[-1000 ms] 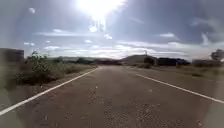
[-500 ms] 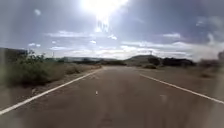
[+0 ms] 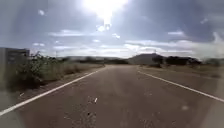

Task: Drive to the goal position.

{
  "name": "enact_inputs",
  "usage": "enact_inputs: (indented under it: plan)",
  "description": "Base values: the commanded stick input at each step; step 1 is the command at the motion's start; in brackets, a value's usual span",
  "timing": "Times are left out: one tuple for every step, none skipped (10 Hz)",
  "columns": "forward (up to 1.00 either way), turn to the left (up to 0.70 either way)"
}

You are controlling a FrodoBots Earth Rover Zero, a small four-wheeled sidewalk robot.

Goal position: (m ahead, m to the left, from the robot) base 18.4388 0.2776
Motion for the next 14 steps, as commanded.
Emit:
enact_inputs:
  plan:
    - [1.00, 0.00]
    - [1.00, 0.00]
    - [1.00, 0.00]
    - [1.00, 0.00]
    - [1.00, 0.00]
    - [1.00, 0.00]
    - [1.00, 0.00]
    - [1.00, 0.00]
    - [1.00, 0.00]
    - [1.00, 0.00]
    - [1.00, 0.00]
    - [1.00, 0.00]
    - [1.00, 0.00]
    - [1.00, 0.00]
